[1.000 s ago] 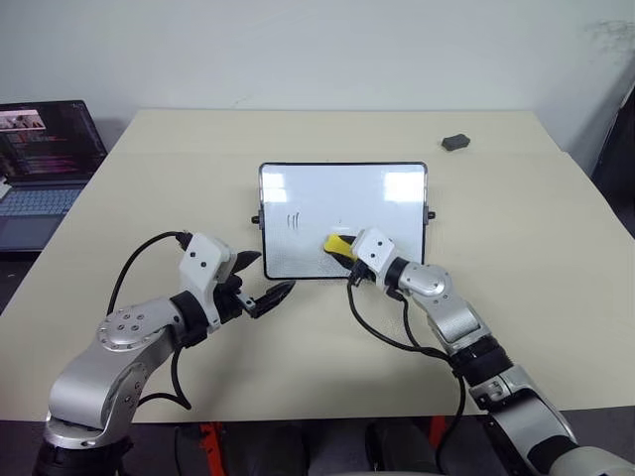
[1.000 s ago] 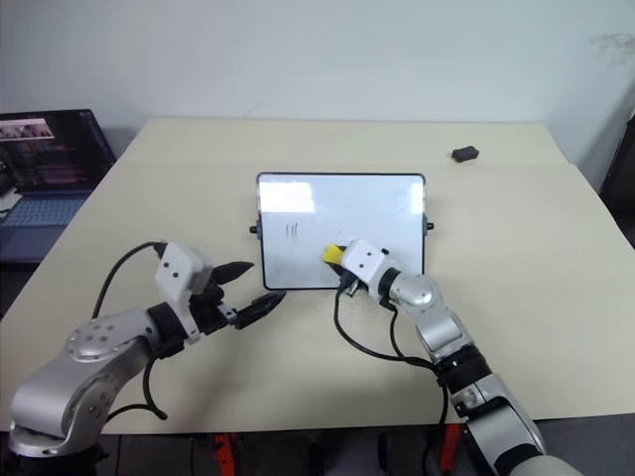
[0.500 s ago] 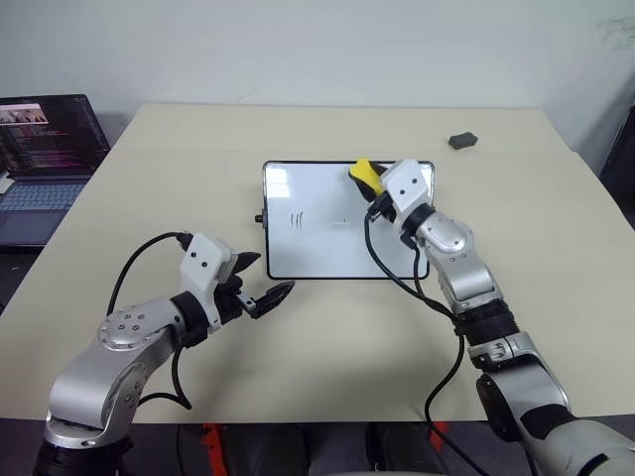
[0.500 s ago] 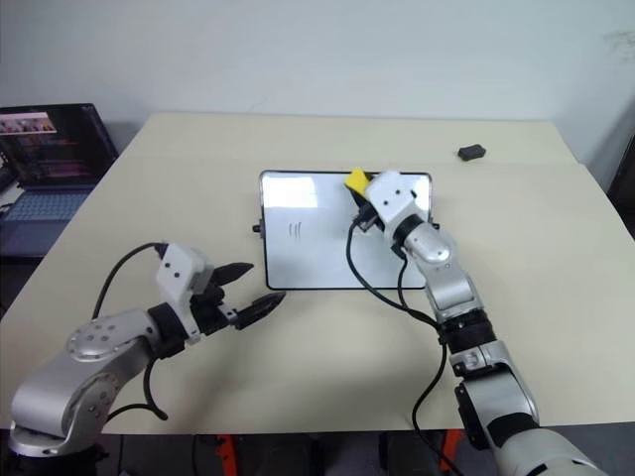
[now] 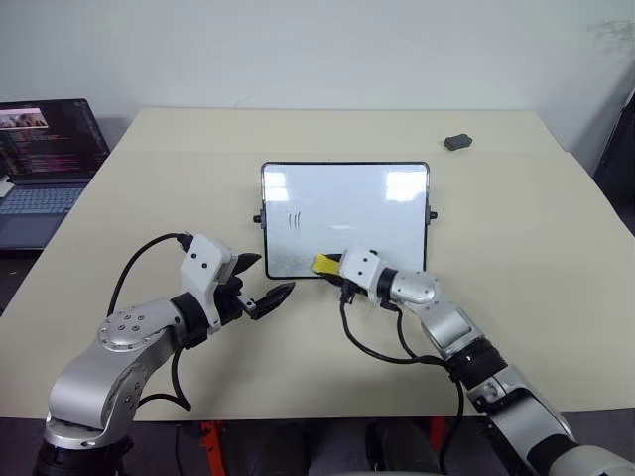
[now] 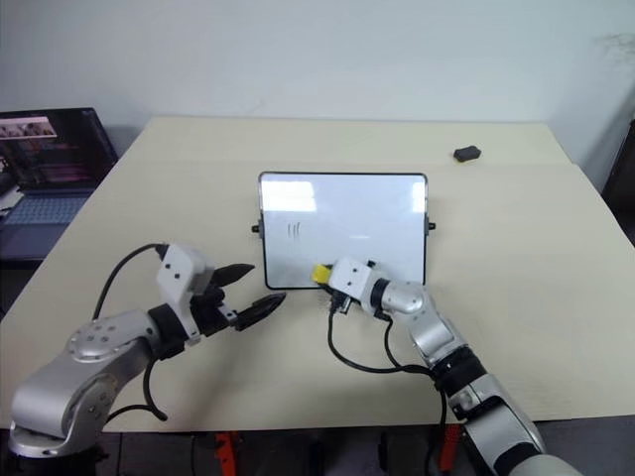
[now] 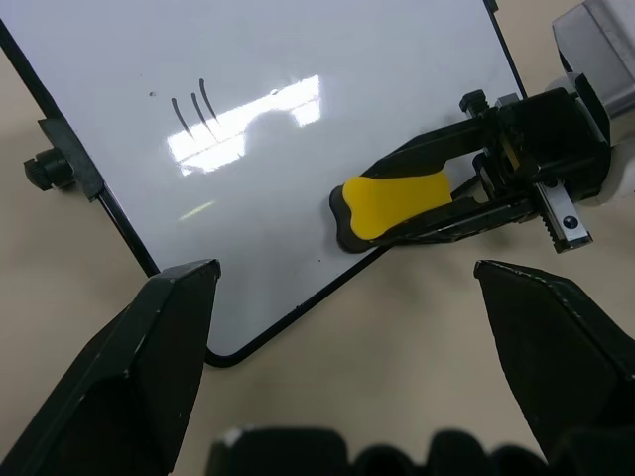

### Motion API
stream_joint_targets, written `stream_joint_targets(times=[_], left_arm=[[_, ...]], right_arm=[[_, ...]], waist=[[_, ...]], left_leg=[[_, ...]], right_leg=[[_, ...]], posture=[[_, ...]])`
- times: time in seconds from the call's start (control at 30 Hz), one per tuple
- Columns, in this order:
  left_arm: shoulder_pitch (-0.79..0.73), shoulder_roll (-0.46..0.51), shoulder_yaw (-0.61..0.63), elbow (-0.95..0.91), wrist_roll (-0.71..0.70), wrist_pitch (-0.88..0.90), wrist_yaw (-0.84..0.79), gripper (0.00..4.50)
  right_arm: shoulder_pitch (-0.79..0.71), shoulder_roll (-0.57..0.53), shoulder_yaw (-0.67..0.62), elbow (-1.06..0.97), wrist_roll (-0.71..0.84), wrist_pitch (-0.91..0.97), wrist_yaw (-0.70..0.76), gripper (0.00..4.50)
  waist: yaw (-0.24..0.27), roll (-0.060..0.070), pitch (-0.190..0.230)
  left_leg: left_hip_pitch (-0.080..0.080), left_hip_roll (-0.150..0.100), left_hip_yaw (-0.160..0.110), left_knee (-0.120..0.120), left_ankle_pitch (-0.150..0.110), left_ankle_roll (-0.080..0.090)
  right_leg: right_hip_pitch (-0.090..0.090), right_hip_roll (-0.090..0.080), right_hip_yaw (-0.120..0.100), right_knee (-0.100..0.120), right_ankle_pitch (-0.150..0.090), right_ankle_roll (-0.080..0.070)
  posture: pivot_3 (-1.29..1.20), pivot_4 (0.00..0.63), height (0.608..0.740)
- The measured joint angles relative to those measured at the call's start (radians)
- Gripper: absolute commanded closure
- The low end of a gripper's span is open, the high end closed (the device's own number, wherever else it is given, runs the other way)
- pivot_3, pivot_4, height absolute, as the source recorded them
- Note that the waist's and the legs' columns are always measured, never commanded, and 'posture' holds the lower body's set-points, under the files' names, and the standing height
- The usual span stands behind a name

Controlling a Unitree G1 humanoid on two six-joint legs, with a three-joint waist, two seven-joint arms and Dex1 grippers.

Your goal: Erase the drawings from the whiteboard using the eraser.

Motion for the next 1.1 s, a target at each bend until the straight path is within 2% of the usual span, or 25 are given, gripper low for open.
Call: stream_joint_targets(times=[0.2, 0.33, 0.5, 0.87, 1.1], left_arm=[[-0.002, 0.0, -0.001, 0.0, 0.0, 0.0, -0.001, 0.0], [-0.007, 0.0, -0.009, 0.0, 0.0, 0.0, -0.001, 0.0], [-0.017, 0.0, -0.021, 0.001, -0.001, 0.002, -0.001, 0.0], [-0.018, 0.0, -0.021, 0.0, -0.001, 0.002, 0.0, 0.0], [-0.015, -0.001, -0.021, 0.0, 0.0, 0.001, 0.001, 0.0]], right_arm=[[-0.053, 0.03, -0.167, 0.0, 0.088, -0.076, -0.108, 3.38], [-0.147, -0.003, -0.252, 0.066, 0.057, -0.136, -0.238, 3.39], [-0.152, -0.007, -0.246, 0.157, 0.028, -0.162, -0.279, 3.39], [0.027, 0.067, -0.105, 0.115, 0.038, -0.2, -0.136, 3.39], [0.016, 0.061, -0.148, 0.067, 0.068, -0.145, -0.144, 3.39]], waist=[[0.003, 0.001, 0.002], [0.003, 0.001, 0.001], [0.001, 0.001, 0.001], [-0.01, 0.0, 0.001], [-0.007, 0.001, 0.001]], left_leg=[[-0.003, 0.0, 0.0, 0.0, 0.0, 0.0], [-0.003, 0.0, 0.001, -0.002, 0.0, 0.0], [-0.003, 0.001, 0.002, -0.002, 0.0, 0.0], [0.0, 0.0, 0.001, -0.001, 0.0, 0.0], [-0.001, 0.0, 0.001, -0.001, 0.0, 0.0]], right_leg=[[-0.002, 0.0, 0.0, -0.002, 0.0, 0.0], [-0.003, 0.0, 0.0, -0.004, 0.0, 0.0], [-0.003, 0.0, 0.001, -0.003, -0.001, -0.001], [-0.001, 0.0, 0.001, -0.001, 0.0, 0.0], [-0.001, 0.0, 0.001, -0.001, 0.0, 0.0]], posture=[[0.0, 0.15, 0.74], [0.0, 0.15, 0.74], [0.0, 0.15, 0.74], [0.0, 0.15, 0.74], [0.0, 0.15, 0.74]])
